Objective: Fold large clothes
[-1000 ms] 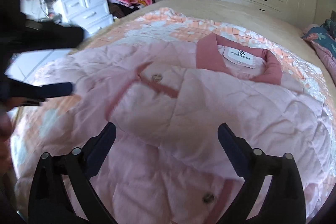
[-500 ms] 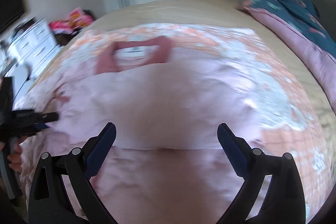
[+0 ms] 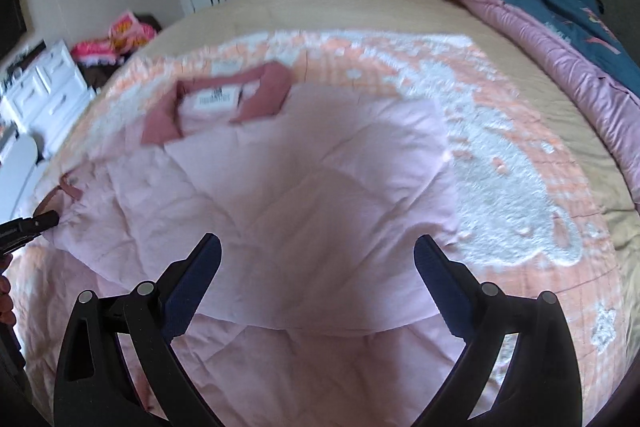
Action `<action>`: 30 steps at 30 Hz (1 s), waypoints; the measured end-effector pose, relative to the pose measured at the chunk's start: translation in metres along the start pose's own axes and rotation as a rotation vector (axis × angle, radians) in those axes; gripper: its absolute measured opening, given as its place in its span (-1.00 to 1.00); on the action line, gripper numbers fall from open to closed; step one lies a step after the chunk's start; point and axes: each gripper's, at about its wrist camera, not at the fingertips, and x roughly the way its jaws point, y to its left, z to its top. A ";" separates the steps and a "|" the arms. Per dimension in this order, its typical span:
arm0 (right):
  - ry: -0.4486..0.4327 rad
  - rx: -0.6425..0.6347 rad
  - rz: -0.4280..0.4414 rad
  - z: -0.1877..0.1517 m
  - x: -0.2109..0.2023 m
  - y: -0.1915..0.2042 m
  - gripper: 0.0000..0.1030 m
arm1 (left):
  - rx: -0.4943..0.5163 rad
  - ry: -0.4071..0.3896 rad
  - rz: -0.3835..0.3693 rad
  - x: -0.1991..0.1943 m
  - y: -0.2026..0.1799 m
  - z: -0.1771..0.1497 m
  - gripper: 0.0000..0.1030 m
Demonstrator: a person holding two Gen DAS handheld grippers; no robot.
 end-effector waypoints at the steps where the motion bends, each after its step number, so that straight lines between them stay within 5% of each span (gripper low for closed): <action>1: 0.018 0.006 -0.008 -0.002 0.006 -0.001 0.86 | -0.009 0.014 -0.001 0.004 0.003 -0.003 -0.73; 11: 0.083 0.055 -0.075 -0.022 0.031 -0.018 0.87 | 0.007 0.049 0.005 0.011 0.003 -0.010 -0.51; 22: -0.044 0.099 0.042 -0.027 -0.041 -0.008 0.92 | 0.014 0.028 -0.009 -0.019 -0.001 -0.020 0.32; 24: -0.060 0.093 0.056 -0.028 -0.052 -0.003 0.92 | 0.009 0.020 -0.013 -0.025 -0.002 -0.023 0.72; 30: -0.087 0.089 0.071 -0.030 -0.073 0.013 0.92 | 0.005 -0.004 -0.019 -0.049 -0.001 -0.029 0.82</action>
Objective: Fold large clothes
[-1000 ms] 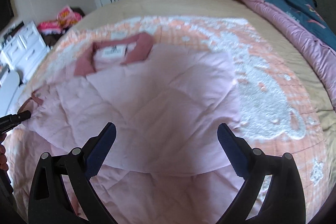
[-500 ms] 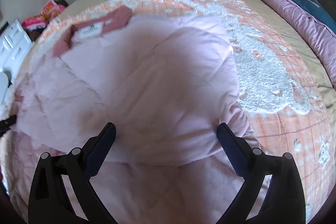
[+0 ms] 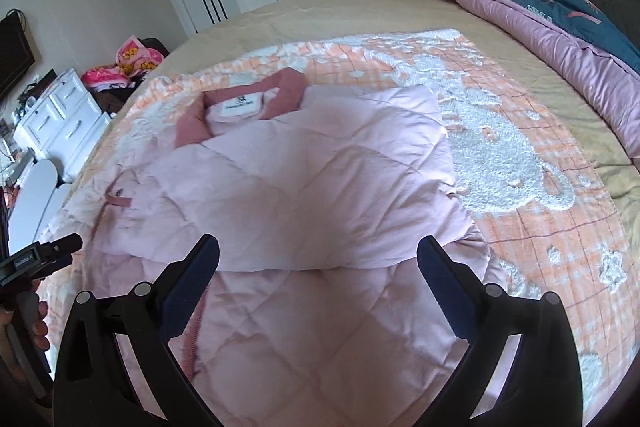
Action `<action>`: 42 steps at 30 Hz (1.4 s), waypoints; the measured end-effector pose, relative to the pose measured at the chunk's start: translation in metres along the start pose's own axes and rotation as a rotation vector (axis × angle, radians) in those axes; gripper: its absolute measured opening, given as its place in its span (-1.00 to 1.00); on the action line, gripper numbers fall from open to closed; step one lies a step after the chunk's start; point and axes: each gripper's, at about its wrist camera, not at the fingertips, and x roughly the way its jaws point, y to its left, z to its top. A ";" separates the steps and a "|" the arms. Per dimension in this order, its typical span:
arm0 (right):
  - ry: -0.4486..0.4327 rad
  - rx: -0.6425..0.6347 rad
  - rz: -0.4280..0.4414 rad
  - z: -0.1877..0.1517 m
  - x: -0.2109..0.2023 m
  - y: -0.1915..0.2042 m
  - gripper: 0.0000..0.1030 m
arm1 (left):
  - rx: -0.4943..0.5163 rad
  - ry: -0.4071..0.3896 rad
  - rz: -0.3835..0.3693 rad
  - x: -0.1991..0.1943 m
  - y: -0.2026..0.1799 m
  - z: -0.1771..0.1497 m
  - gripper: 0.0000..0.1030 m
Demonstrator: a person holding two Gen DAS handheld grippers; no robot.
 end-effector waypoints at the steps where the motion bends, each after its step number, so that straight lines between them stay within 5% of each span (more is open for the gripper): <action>1: -0.004 -0.002 0.001 0.000 -0.002 0.003 0.92 | -0.002 -0.003 0.002 -0.004 0.001 -0.001 0.82; 23: -0.063 -0.095 0.082 -0.006 -0.032 0.103 0.92 | -0.095 -0.064 0.009 -0.053 0.069 -0.012 0.82; 42: -0.032 -0.248 0.182 -0.010 -0.018 0.213 0.92 | -0.251 -0.107 0.041 -0.072 0.154 -0.020 0.82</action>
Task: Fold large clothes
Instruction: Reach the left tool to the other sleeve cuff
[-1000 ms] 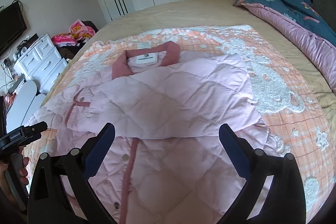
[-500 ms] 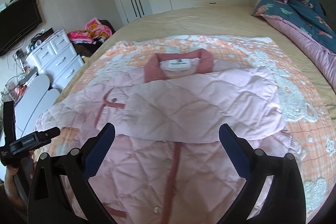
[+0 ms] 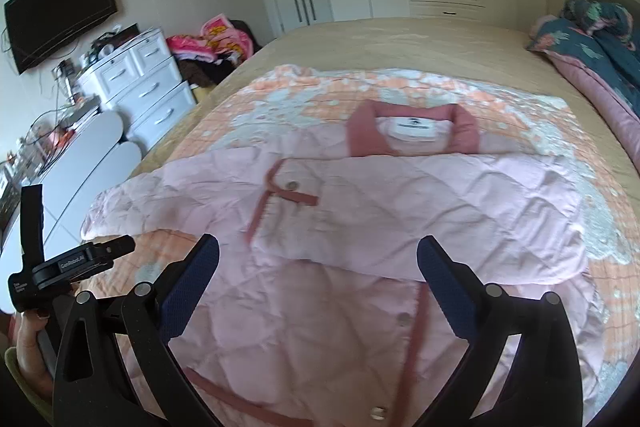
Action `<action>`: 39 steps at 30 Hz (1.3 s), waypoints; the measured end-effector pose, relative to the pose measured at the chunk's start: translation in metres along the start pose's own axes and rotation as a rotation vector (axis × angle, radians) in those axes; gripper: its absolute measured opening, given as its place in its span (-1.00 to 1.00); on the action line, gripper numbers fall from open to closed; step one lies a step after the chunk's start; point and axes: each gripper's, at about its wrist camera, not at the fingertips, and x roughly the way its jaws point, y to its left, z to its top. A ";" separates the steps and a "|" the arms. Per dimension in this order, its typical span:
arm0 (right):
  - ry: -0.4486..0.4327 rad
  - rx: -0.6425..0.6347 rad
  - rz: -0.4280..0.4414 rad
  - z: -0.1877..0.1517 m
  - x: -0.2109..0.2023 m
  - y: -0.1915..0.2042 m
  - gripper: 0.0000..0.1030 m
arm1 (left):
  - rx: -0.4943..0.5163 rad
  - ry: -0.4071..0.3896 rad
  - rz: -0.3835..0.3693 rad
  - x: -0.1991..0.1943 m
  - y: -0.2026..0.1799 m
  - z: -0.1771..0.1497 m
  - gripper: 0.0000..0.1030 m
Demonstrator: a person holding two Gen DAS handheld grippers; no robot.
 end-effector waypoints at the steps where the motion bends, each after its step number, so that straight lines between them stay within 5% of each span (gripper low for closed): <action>1: 0.002 -0.006 0.004 0.001 0.002 0.004 0.92 | -0.009 -0.001 0.001 0.000 0.004 0.001 0.82; 25: 0.091 -0.180 0.090 -0.007 0.065 0.111 0.92 | -0.268 -0.030 0.034 0.015 0.131 0.032 0.82; 39: 0.114 -0.126 0.061 -0.017 0.074 0.089 0.92 | -0.488 -0.143 0.018 0.048 0.200 0.067 0.82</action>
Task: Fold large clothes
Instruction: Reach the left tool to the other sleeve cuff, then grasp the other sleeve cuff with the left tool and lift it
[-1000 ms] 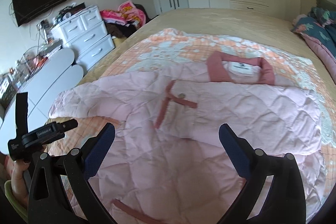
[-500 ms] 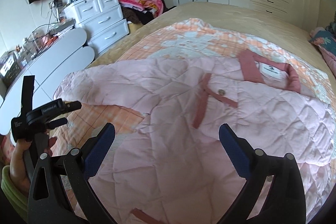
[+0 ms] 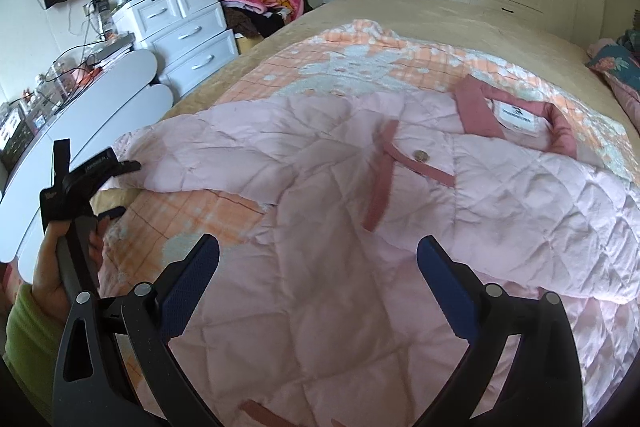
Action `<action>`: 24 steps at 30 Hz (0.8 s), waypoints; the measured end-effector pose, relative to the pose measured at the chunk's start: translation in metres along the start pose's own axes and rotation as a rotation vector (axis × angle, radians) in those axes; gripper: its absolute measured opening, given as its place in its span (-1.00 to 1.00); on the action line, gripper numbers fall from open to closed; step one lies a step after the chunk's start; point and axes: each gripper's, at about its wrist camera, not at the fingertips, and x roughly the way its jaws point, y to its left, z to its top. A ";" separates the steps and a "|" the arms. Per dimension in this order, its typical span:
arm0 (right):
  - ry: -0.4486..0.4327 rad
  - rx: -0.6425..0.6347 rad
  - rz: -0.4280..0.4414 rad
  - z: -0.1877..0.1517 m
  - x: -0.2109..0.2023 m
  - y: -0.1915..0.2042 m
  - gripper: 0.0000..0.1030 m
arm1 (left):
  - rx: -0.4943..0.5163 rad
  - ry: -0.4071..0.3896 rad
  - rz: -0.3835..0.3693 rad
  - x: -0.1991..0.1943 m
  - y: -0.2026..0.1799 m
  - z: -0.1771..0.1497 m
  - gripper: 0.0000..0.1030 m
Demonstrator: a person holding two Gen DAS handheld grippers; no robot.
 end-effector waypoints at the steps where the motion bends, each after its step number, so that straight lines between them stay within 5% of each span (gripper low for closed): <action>1: -0.001 0.007 -0.002 0.000 -0.001 -0.002 0.92 | -0.002 -0.005 0.003 0.003 0.000 0.004 0.82; 8: -0.022 0.034 -0.006 -0.005 -0.016 -0.020 0.92 | -0.067 -0.016 0.067 0.017 0.006 0.037 0.81; 10: -0.027 0.042 -0.005 -0.007 -0.021 -0.024 0.92 | -0.081 -0.029 0.090 0.014 0.007 0.043 0.42; 12: -0.036 0.048 -0.007 -0.009 -0.026 -0.029 0.92 | -0.088 -0.060 0.094 0.005 0.007 0.045 -0.43; 14: -0.044 0.049 -0.008 -0.011 -0.032 -0.033 0.92 | -0.068 -0.110 0.059 -0.012 0.001 0.044 -0.62; 24: -0.119 0.092 0.009 -0.014 -0.070 -0.055 0.92 | 0.123 -0.252 -0.047 -0.096 -0.078 0.037 -0.77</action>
